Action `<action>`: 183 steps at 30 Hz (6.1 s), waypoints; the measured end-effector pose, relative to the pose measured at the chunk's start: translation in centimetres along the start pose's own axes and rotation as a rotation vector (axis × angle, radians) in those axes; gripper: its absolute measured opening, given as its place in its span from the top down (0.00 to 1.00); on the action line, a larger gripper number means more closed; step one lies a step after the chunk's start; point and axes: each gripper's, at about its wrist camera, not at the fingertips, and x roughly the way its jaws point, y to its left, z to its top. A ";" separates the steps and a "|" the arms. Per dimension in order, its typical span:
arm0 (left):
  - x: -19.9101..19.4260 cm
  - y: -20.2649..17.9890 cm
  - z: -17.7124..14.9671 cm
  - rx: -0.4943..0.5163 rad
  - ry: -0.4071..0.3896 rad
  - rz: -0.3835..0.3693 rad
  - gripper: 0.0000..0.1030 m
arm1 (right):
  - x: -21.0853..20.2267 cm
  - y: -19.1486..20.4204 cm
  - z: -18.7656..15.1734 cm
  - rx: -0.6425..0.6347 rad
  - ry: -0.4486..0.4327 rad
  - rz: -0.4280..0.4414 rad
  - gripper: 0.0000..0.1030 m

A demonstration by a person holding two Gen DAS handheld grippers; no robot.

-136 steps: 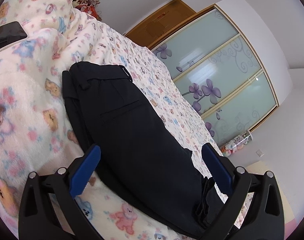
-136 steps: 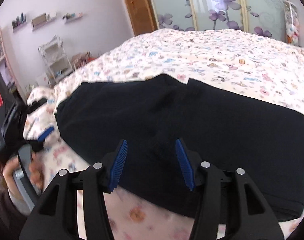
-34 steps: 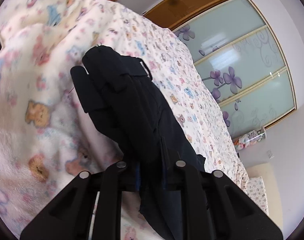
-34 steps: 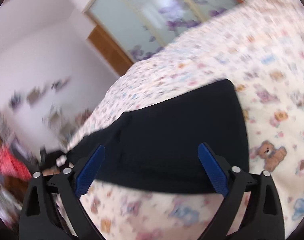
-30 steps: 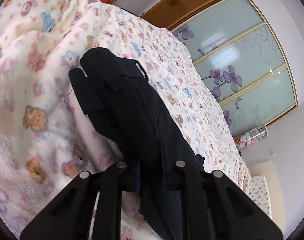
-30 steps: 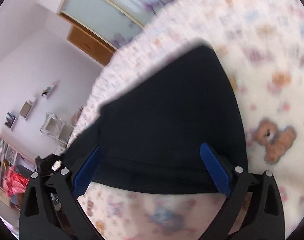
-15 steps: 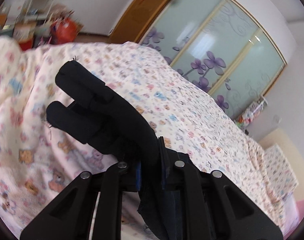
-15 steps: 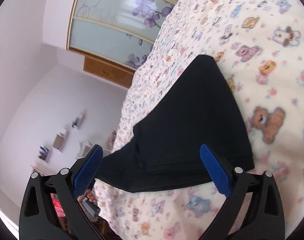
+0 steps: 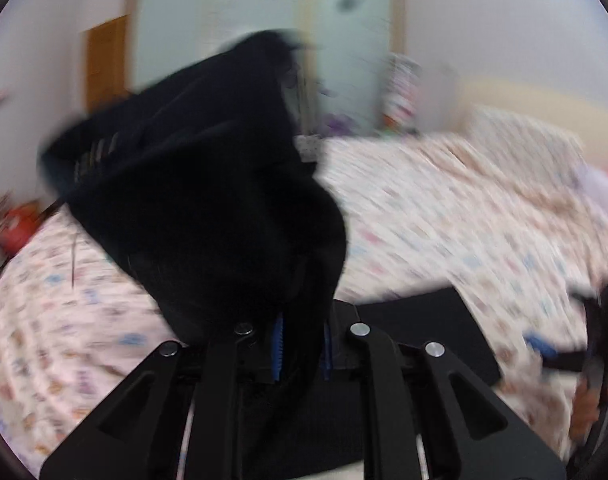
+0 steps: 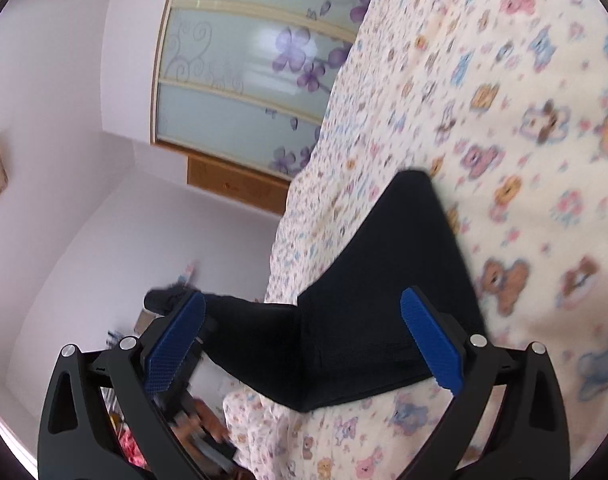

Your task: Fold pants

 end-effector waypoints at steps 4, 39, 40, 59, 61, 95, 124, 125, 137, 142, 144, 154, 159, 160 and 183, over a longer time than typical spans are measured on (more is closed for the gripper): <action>4.7 -6.7 -4.3 0.118 0.129 -0.093 0.85 | -2.2 -0.5 1.1 0.030 -0.086 -0.006 0.02; -1.7 -2.7 -11.1 -0.092 -0.110 -0.043 0.02 | 4.7 -1.8 -1.4 -0.068 0.258 -0.241 0.13; -2.3 -2.2 -11.6 -0.130 -0.141 0.023 0.02 | 5.0 -1.8 -1.3 -0.075 0.244 -0.245 0.13; -2.2 7.2 -15.4 -0.542 -0.097 0.114 0.02 | 3.0 1.2 -4.4 -0.301 0.016 -0.248 0.69; -2.1 7.2 -15.5 -0.544 -0.094 0.114 0.02 | 2.6 1.0 -5.1 -0.313 0.013 -0.291 0.69; 9.4 -1.2 -5.3 -0.041 0.147 0.276 0.02 | 7.5 1.6 0.5 -0.374 0.194 -0.293 0.35; 6.3 13.0 -10.9 -0.514 0.331 -0.048 0.02 | 7.0 -3.6 3.0 -0.165 0.399 -0.388 0.20; 6.2 13.1 -11.1 -0.517 0.335 -0.048 0.02 | 7.3 -3.7 2.8 -0.175 0.417 -0.400 0.20; 6.0 13.0 -11.2 -0.519 0.330 -0.080 0.02 | 8.9 -4.3 2.1 -0.177 0.424 -0.296 0.43; 6.0 13.0 -10.9 -0.524 0.313 -0.099 0.02 | 8.4 -3.7 1.9 -0.181 0.405 -0.209 0.63; 6.2 13.2 -10.6 -0.527 0.303 -0.108 0.02 | 8.4 -2.1 1.5 -0.245 0.398 -0.180 0.65; 8.9 14.3 -8.0 -0.606 0.348 -0.284 0.02 | 9.1 -0.4 0.7 -0.304 0.387 -0.187 0.66; 11.9 13.5 -7.2 -0.564 0.476 -0.336 0.02 | 8.9 -0.5 0.8 -0.297 0.386 -0.190 0.66; 12.4 13.4 -7.1 -0.550 0.502 -0.322 0.02 | 8.7 -0.7 0.9 -0.293 0.386 -0.191 0.66; 13.8 14.0 -8.4 -0.705 0.497 -0.408 0.60 | 7.9 -4.1 1.4 -0.164 0.396 -0.201 0.65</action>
